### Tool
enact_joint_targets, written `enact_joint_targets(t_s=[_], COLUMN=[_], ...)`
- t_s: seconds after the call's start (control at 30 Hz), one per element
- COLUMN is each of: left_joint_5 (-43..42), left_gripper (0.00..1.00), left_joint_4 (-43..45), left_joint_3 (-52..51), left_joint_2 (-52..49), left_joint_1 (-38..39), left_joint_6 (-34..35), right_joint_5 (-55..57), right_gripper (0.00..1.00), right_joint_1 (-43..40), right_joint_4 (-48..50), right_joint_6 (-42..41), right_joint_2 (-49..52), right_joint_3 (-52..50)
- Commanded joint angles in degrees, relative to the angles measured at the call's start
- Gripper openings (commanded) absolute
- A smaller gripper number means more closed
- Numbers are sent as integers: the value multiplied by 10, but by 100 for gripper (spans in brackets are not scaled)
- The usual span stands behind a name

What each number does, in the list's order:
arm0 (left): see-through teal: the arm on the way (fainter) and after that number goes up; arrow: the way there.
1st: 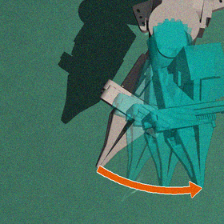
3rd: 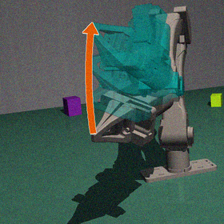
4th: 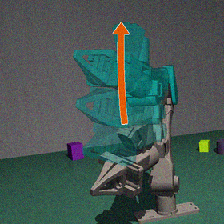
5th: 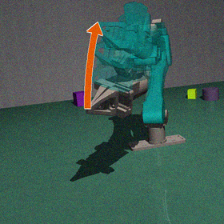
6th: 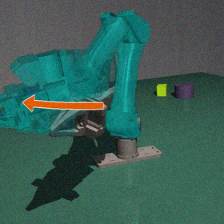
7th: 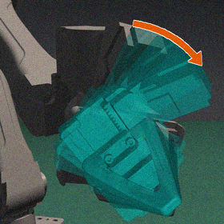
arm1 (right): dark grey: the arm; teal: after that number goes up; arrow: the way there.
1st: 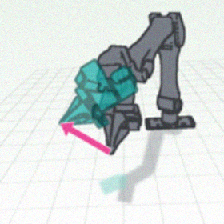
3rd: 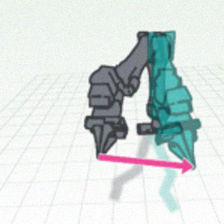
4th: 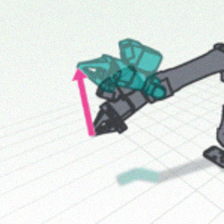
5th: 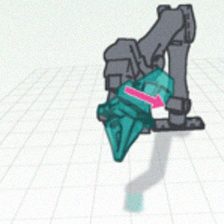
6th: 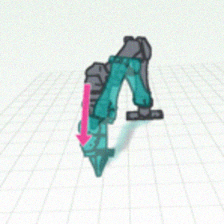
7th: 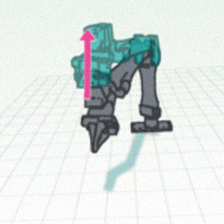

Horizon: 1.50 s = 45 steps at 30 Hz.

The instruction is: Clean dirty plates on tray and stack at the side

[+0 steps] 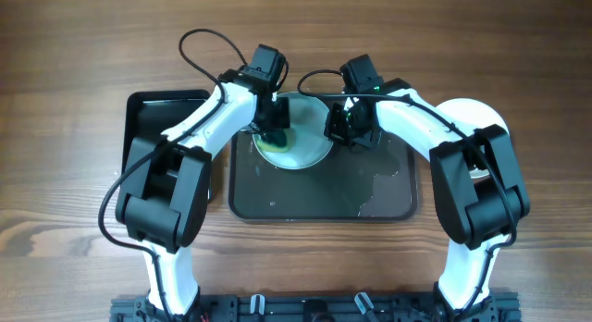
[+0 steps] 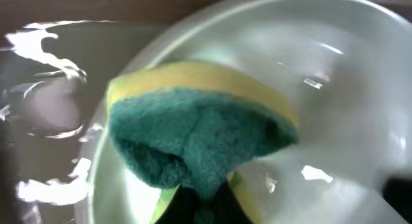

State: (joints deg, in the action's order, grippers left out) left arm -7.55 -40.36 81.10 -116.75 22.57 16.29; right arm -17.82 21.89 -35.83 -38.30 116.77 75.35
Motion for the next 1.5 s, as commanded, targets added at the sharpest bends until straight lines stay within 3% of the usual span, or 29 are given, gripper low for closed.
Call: enact_joint_targets(t_s=[0.0, 0.13, 0.23, 0.3, 0.43, 0.57, 0.63, 0.7, 0.8, 0.83, 0.93, 1.1, 1.2, 1.3, 1.4, 1.47], left_joint_5=[-267, -265, -56, 28, 196, 235, 206, 110, -104, -139, -92, 135, 138, 5, -245, -334], left_gripper=[4, 4, 4, 4, 4, 4, 4, 4, 4, 4, 4, 4, 4, 4, 4, 4], left_joint_4=[2, 3, -1, -3, -6, -5, -5, 4, 53, 69, 64, -21, -56, -62, -56, -55], left_joint_3=[-5, -5, -5, -5, -5, -5, -5, -5, -5, -4, -3, -3, -3, -3, -3, -3], left_joint_2=[-22, -22, -22, -22, -22, -22, -22, -22, -21, -21, -21, -21, -21, -21, -21, -21], left_joint_1=[30, 30, -13, -32, -52, -28, -9, 5, 7, 2, -20, -45, -38, -35, -35, -37], left_joint_6=[-152, -158, -14, 31, 84, 84, 84, 76, -12, -26, -24, 56, 58, 25, -110, -161], right_joint_5=[23, 21, 16, 16, 16, 16, 16, 16, 16, 16, 16, 16, 14, 14, 14, 14], right_gripper=[4, 4, 4, 4, 4, 4, 4, 4, 4, 4, 4, 4, 4, 4, 4, 4], right_joint_1=[3, 3, 3, 3, 3, 3, 3, 3, 3, 3, 3, 3, 3, 3, 3, 3], right_joint_4=[-3, -3, -2, -2, -2, -1, -1, -1, -1, -2, -2, -1, 1, 1, 1, 0], right_joint_6=[0, 4, 8, 8, 8, 8, 8, 8, 8, 8, 9, 9, 9, 8, 9, 9], right_joint_2=[19, 19, 19, 19, 19, 19, 19, 19, 19, 19, 19, 19, 19, 19, 19, 19], right_joint_3=[-23, -23, -23, -23, -23, -23, -23, -23, -23, -23, -23, -23, -23, -23, -23, -23])
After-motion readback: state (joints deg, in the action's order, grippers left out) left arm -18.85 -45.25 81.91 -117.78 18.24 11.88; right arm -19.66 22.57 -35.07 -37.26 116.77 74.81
